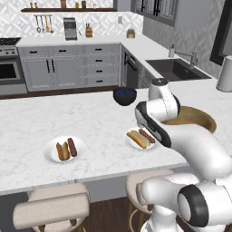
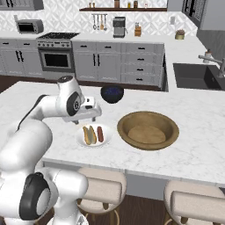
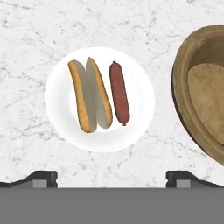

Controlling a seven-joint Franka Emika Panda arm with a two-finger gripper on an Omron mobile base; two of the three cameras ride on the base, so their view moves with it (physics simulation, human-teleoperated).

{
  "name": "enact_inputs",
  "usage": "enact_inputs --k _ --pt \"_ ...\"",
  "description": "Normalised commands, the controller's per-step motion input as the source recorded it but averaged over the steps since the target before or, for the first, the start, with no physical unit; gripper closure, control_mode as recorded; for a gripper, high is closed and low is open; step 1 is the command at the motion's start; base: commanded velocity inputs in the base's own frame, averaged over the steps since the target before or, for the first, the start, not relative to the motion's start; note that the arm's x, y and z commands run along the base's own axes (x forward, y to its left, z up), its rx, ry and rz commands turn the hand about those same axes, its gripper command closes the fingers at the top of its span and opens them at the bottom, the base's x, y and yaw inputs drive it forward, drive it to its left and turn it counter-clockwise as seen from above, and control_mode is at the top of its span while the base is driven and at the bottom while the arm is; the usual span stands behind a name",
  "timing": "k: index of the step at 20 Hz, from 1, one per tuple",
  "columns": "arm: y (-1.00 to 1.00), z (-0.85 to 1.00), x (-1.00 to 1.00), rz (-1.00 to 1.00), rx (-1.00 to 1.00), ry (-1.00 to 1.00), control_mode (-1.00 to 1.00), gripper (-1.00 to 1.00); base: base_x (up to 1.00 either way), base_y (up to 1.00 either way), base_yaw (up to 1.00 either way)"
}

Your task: Place one bun and one sausage from the bowl on each plate.

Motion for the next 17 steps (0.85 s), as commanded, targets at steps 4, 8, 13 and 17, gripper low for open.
enact_inputs --k 4,8,13,17 --pt "0.03 0.49 -0.97 -0.03 0.04 0.00 -1.00 -1.00 0.00 0.00 0.00" --pt "0.23 0.26 -0.84 0.00 0.04 -0.02 -1.00 -1.00 0.00 0.00 0.00" --pt "0.41 0.04 -0.76 0.04 0.06 -0.15 -1.00 -1.00 0.00 0.00 0.00" --pt "0.61 0.18 -0.65 0.08 0.04 -0.11 -1.00 -1.00 0.00 0.00 0.00"
